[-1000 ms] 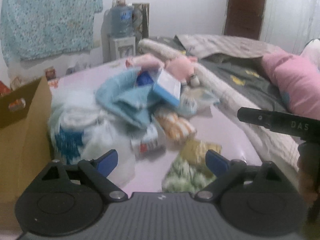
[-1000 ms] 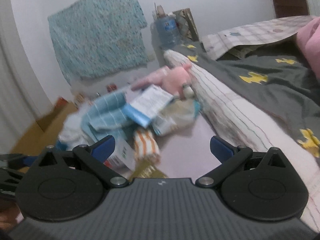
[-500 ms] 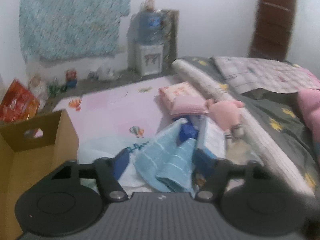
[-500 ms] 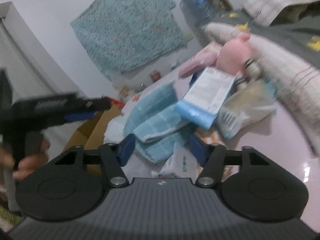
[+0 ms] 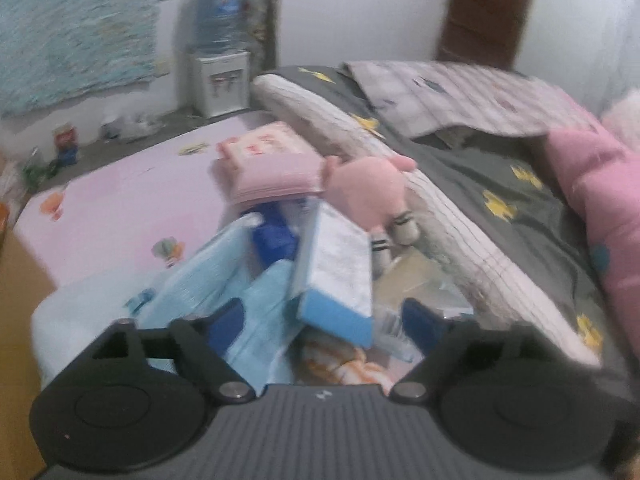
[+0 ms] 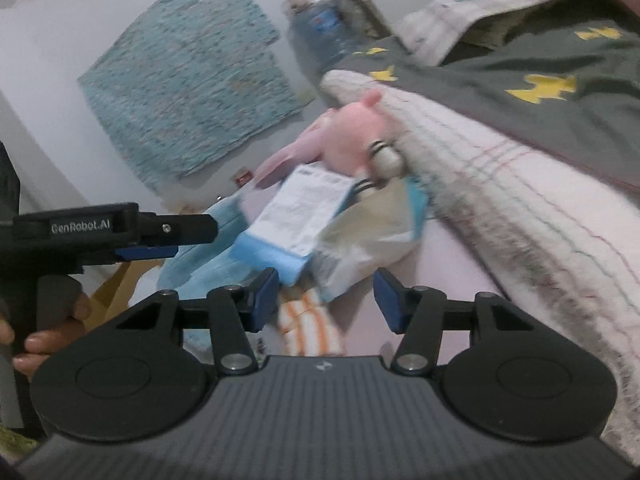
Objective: Organize soft objects
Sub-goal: 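Grasp the white-and-blue box with the left tool while the right tool reaches toward the clear bag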
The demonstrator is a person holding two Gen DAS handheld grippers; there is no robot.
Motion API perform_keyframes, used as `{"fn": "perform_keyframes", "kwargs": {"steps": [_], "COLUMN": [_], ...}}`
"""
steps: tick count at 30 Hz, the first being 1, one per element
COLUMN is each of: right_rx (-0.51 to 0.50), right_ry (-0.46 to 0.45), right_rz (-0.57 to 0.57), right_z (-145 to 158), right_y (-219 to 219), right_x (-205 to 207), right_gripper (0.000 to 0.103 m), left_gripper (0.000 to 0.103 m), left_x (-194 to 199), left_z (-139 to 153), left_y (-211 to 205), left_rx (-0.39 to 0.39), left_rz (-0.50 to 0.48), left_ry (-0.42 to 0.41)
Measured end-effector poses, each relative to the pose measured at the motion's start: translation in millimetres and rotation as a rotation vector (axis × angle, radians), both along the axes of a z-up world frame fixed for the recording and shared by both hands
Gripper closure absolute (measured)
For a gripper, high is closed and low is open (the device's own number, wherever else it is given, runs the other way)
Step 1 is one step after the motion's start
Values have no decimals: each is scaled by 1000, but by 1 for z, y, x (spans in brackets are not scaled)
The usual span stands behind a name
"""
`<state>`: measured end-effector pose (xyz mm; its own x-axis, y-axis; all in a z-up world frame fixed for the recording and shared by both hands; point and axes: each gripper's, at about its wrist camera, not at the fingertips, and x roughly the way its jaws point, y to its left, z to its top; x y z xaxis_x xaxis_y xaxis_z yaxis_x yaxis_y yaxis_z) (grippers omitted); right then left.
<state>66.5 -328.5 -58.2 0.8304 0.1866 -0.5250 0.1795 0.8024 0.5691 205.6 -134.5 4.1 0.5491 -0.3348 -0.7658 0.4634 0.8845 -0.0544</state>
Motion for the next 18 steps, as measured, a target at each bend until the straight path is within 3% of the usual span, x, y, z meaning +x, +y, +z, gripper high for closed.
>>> {"fn": "perform_keyframes", "kwargs": {"steps": [6, 9, 15, 18], "right_rx": [93, 151, 239, 263], "right_ry": [5, 21, 68, 77], "right_rz": [-57, -86, -121, -128], "right_z": [-14, -24, -41, -46], "right_y": [-21, -31, -42, -41], "right_x": [18, 34, 57, 60], "right_gripper": [39, 38, 36, 32], "left_gripper": [13, 19, 43, 54], "left_x": [28, 48, 81, 85], "left_z": [-26, -41, -58, -59], "left_y": [-49, -58, -40, -30], "left_rx": [126, 174, 75, 15], "left_rz": [-84, -46, 62, 87], "left_ry": [13, 38, 195, 230]}}
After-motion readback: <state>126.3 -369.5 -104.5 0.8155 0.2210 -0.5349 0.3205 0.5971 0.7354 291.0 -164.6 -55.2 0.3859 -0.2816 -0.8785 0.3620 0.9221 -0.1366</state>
